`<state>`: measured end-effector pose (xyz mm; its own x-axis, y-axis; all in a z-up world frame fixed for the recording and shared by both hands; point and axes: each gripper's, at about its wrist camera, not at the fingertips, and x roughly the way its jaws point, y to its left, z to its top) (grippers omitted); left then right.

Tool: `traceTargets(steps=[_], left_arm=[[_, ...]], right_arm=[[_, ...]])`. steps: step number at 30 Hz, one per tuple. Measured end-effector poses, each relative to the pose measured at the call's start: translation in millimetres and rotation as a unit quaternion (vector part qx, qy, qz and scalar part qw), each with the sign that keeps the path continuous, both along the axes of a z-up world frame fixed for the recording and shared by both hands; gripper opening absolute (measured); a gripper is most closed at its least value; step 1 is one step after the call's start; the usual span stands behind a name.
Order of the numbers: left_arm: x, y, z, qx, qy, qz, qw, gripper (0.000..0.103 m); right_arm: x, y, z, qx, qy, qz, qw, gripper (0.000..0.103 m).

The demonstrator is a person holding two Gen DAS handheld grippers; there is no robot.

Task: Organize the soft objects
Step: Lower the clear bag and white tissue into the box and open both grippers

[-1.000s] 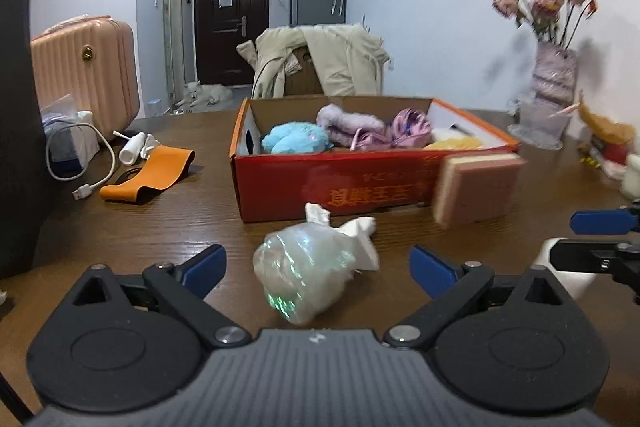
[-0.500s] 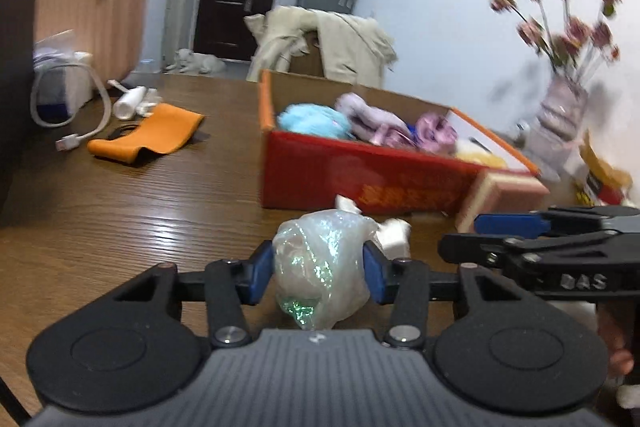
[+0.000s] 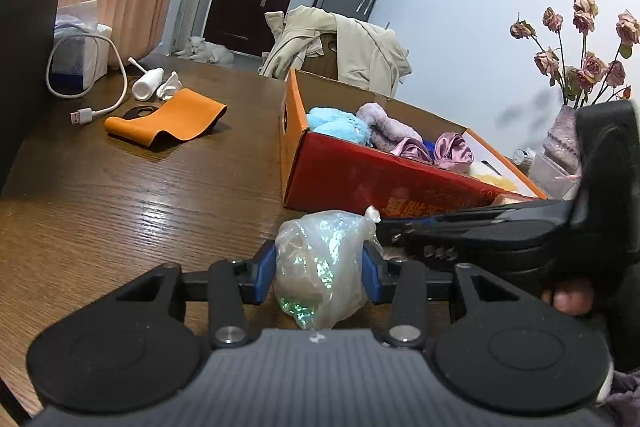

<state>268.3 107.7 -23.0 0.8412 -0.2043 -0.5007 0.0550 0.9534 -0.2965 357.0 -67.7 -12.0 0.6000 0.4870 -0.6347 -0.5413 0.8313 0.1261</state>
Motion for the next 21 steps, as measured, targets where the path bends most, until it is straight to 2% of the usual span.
traceTargets(steps=[3, 6, 9, 14, 21], left_arm=[[-5.6, -3.7, 4.6, 0.008, -0.004, 0.002, 1.0000, 0.040], [-26.4, -12.5, 18.4, 0.014, -0.026, -0.002, 0.9996, 0.040], [-48.4, -25.4, 33.4, 0.019, -0.048, -0.010, 0.9986, 0.040], [-75.7, -46.9, 55.3, 0.029, -0.077, -0.022, 0.9964, 0.040], [-69.7, -64.4, 74.4, 0.051, -0.091, -0.035, 0.9939, 0.040]], right_arm=[[-15.2, -26.3, 21.7, 0.046, -0.028, -0.018, 0.998, 0.007], [-40.9, -68.4, 51.3, 0.110, -0.068, -0.044, 0.991, 0.007], [-63.6, -106.4, 69.2, 0.157, -0.073, -0.058, 0.983, 0.007], [-102.4, -144.9, 81.1, 0.180, -0.079, -0.054, 0.979, 0.007], [-102.4, -158.5, 83.2, 0.198, -0.073, -0.048, 0.976, 0.007]])
